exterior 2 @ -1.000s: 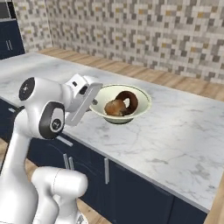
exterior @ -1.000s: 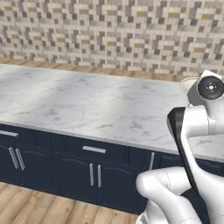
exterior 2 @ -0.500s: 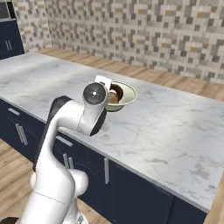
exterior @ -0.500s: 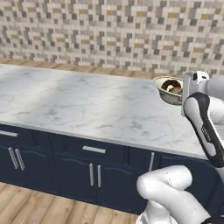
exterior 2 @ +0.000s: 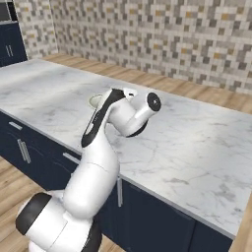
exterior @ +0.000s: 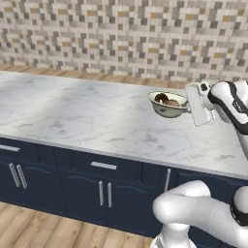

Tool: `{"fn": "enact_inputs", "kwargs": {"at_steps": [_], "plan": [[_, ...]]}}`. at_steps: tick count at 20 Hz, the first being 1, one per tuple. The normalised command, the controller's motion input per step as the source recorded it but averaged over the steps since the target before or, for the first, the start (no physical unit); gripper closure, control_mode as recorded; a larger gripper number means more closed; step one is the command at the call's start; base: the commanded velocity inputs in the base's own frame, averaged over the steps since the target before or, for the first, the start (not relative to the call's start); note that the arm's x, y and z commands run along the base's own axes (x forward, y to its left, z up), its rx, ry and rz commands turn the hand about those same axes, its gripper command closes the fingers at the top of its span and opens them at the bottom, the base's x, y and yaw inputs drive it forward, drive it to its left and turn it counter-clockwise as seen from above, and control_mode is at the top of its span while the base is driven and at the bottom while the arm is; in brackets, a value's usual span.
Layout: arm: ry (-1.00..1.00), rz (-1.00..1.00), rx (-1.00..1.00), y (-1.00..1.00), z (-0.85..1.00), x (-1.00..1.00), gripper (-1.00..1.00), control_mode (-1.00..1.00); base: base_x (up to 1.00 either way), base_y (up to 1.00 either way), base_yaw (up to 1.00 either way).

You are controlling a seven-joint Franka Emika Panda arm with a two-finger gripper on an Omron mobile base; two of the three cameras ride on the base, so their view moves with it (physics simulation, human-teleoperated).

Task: Pick up the heated bread from the toaster oven and place it in the bowl. Then move the bread bowl to the dining counter.

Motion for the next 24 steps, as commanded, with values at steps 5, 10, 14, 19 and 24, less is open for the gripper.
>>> {"fn": "enact_inputs", "kwargs": {"at_steps": [5, 10, 14, 19, 24], "plan": [[0.01, 0.25, -0.01, 0.47, -0.61, 0.78, 1.00, -1.00, 0.00, 0.00, 0.00], [0.00, 0.14, -0.08, 0.34, -0.64, 0.65, 1.00, -1.00, 0.00, 0.00, 0.00], [-0.02, 0.00, -0.14, 0.16, -0.63, 0.56, 1.00, -1.00, 0.00, 0.00, 0.00], [0.00, 0.00, -0.15, 0.00, -0.69, 0.51, 1.00, -1.00, 0.00, 0.00, 0.00], [0.03, 0.00, -0.08, 0.00, -0.52, 0.17, 1.00, -1.00, 0.00, 0.00, 0.00]]}}
